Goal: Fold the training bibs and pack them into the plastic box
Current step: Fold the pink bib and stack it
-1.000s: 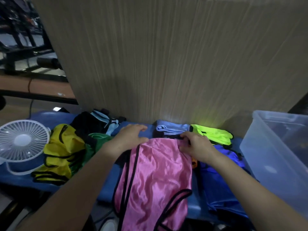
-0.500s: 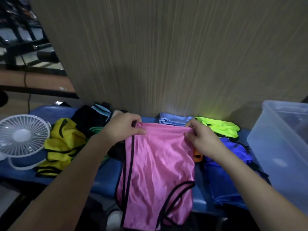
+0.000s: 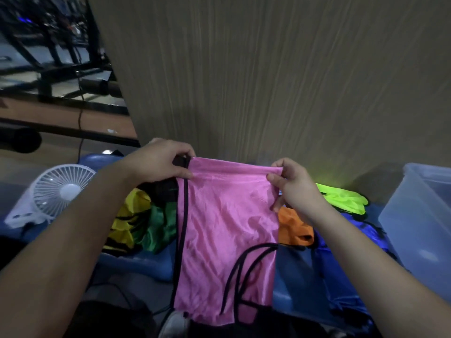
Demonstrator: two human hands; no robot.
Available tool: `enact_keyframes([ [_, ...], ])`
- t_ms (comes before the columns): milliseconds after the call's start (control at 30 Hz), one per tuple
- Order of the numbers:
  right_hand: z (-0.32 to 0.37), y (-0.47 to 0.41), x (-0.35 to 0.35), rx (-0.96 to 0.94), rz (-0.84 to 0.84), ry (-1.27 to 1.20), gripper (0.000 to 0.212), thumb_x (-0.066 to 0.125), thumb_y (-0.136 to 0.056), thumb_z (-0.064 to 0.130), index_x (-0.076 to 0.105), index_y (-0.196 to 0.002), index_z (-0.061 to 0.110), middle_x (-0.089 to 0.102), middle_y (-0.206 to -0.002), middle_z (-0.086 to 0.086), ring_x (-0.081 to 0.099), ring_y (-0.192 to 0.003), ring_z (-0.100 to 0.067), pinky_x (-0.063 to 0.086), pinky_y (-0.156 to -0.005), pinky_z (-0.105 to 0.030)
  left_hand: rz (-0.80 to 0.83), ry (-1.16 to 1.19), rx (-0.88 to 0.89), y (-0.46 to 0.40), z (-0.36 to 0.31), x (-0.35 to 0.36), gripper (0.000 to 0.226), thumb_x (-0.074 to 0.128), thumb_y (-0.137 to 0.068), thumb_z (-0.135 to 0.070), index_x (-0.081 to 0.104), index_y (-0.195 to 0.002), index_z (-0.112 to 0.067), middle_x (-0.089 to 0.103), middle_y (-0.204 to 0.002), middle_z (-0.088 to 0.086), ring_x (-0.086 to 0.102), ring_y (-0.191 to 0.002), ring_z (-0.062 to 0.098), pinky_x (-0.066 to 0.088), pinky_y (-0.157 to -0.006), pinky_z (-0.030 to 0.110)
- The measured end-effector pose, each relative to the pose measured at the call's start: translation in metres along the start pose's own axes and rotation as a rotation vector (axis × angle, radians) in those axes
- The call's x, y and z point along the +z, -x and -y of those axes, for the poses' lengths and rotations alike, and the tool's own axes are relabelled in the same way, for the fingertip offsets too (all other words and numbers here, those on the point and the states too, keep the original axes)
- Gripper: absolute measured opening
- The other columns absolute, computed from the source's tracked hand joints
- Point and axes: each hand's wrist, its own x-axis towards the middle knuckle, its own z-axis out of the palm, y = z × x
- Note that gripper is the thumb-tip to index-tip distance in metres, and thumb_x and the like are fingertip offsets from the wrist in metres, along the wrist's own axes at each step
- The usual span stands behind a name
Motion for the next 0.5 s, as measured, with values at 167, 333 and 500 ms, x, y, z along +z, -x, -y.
enact_keyframes([
  [167,0.012,-0.027,0.019,0.101,0.062,-0.216,0.01,0.055,-0.097,-0.004,0.055,-0.092,0.005,0.044,-0.089,-0.012,0.052,-0.073,-0.027,0.063,-0.059,-0.046,-0.098,-0.057,-0.093,-0.01,0.014,-0.019,0.023,0.081,-0.081,-0.031,0.069,-0.101,-0.028,0.071,-0.107,-0.006,0.063,-0.106,0.013,0.045,-0.085,0.028],
  [333,0.017,-0.059,0.033,0.014,0.043,-0.152,0.017,0.054,-0.095,-0.009,0.056,-0.087,0.006,0.056,-0.082,-0.011,0.061,-0.073,-0.026,0.061,-0.073,-0.038,-0.279,-0.219,-0.143,-0.024,0.028,-0.025,0.023,0.077,-0.082,-0.04,0.069,-0.101,-0.032,0.073,-0.105,-0.004,0.065,-0.104,0.025,0.049,-0.084,0.035],
  [500,0.015,-0.07,0.038,-0.016,0.014,-0.064,0.023,0.056,-0.094,-0.009,0.057,-0.082,0.012,0.059,-0.082,-0.017,0.058,-0.078,-0.031,0.053,-0.079,-0.05,-0.43,-0.258,-0.113,-0.027,0.029,-0.016,0.023,0.076,-0.084,-0.033,0.07,-0.104,-0.024,0.069,-0.096,0.008,0.062,-0.1,0.031,0.045,-0.085,0.039],
])
